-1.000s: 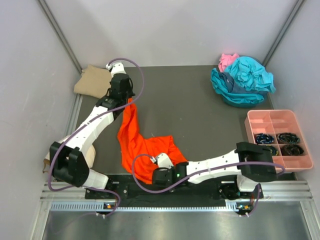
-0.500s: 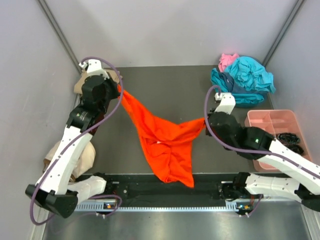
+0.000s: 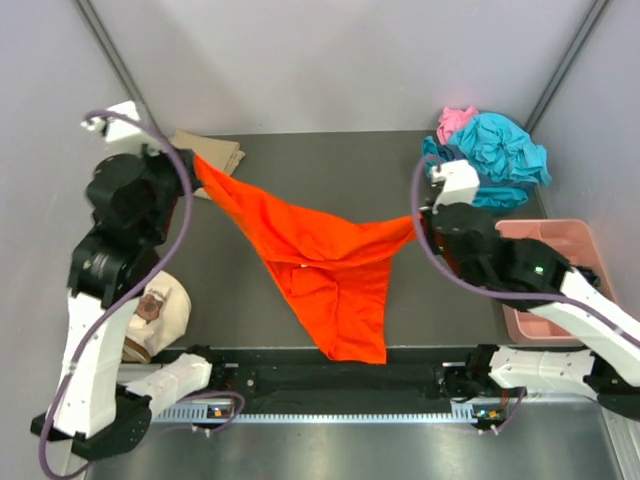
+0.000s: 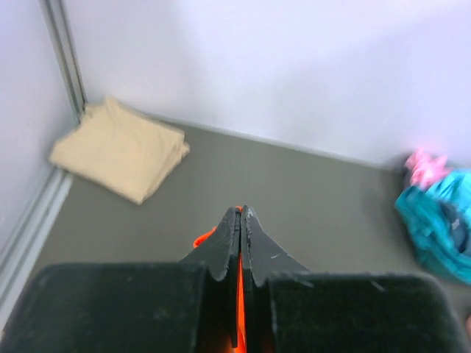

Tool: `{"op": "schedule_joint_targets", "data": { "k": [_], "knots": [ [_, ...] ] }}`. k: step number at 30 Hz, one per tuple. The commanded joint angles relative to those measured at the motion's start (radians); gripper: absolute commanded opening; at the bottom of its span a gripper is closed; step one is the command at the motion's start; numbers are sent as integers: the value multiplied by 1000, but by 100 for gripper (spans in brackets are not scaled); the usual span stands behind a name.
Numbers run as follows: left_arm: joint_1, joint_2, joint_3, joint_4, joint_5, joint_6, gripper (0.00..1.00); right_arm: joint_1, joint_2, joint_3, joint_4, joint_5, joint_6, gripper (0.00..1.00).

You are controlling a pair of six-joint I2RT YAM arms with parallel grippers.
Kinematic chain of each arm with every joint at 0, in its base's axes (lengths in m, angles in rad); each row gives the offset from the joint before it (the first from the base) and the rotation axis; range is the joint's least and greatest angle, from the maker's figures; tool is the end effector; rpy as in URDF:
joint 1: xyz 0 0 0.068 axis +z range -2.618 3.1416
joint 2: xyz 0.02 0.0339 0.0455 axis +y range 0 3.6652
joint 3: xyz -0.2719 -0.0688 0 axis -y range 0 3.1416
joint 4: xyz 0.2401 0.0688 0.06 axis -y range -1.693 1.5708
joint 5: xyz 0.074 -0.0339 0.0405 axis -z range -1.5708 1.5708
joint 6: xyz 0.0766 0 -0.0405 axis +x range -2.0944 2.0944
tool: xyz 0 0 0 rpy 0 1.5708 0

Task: Fold and stack the t-shirts
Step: Flatten out the tshirt

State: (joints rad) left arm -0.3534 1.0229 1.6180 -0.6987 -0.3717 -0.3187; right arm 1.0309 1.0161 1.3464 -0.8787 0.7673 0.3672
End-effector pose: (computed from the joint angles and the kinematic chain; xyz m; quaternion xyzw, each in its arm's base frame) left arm 0.1861 -0.0390 0.5149 -0.1110 0.7320 -0.0874 0.6665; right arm 0.1457 0.1396 0.4119 -0.0904 0.8243 0.0420 0.5573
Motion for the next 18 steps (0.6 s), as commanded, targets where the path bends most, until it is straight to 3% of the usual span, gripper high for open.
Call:
{"op": "schedule_joint_targets", "data": {
  "k": [1, 7, 18],
  "knots": [
    [4, -84, 152, -64, -56, 27, 0, -6, -108, 123, -106, 56, -42, 0],
    [4, -174, 198, -97, -19, 9, 0, -6, -246, 195, -163, -46, -56, 0],
    [2, -192, 315, -145, -65, 30, 0, -5, -292, 306, -200, -114, -88, 0]
  ]
}}
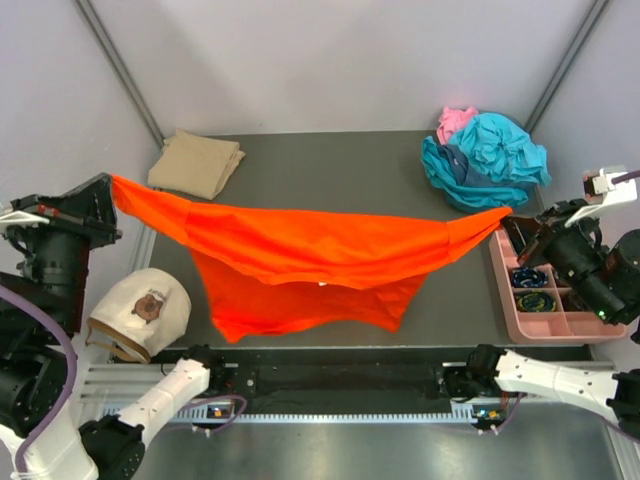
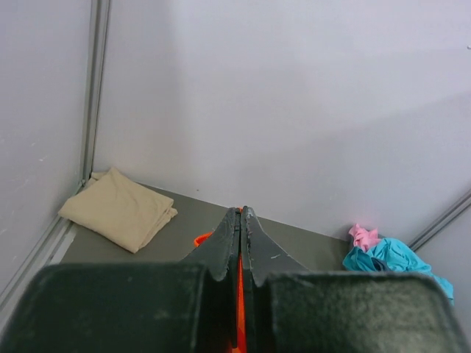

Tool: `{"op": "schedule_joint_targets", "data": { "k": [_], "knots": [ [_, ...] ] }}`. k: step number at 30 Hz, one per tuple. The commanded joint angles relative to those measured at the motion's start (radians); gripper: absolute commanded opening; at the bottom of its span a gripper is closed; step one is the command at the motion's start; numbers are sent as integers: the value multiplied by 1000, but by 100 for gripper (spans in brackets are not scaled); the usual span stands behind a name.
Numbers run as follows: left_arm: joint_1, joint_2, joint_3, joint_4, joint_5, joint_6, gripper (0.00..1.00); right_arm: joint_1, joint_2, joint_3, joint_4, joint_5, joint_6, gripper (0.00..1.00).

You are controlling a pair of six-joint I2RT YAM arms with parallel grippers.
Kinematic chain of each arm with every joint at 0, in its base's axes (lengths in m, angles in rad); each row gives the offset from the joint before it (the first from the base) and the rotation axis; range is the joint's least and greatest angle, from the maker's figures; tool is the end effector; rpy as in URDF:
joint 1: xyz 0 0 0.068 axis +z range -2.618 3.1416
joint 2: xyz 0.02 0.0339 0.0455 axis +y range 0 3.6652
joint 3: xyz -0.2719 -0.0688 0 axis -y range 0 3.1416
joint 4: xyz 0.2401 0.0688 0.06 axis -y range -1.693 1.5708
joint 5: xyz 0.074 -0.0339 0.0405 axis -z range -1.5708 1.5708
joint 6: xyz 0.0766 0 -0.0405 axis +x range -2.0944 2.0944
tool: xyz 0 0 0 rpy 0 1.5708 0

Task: Fold and stack the t-shirts
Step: Flatten out the tshirt

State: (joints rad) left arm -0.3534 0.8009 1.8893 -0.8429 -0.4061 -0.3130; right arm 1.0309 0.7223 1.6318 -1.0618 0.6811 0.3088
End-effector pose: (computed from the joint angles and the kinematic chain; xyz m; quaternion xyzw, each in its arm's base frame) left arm 0.0377 0.0183 0.5843 -0.1468 0.6057 -0.1353 0.7703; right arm 0.0661 0.0164 0.4993 -0.0492 0.7460 0.1824 0.6386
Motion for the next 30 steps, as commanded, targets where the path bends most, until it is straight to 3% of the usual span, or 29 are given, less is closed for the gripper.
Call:
{"op": "schedule_joint_targets", "data": {
  "k": [1, 11, 23, 27, 30],
  "knots": [
    [2, 37, 45, -4, -37, 25, 0, -6, 8, 17, -26, -35, -30, 0],
    [2, 49, -42, 1, 74, -14, 0, -5, 29, -73, -27, -247, -11, 0],
    [2, 11, 180, 13, 147, -52, 0, -6, -78, -15, -37, -672, 7, 0],
    [2, 20, 44, 149, 98, -34, 0, -6, -101, -47, 6, -614, -19, 0],
    [1, 87, -118, 312, 47, -11, 0, -6, -100, -101, 39, -415, -28, 0]
  ]
}}
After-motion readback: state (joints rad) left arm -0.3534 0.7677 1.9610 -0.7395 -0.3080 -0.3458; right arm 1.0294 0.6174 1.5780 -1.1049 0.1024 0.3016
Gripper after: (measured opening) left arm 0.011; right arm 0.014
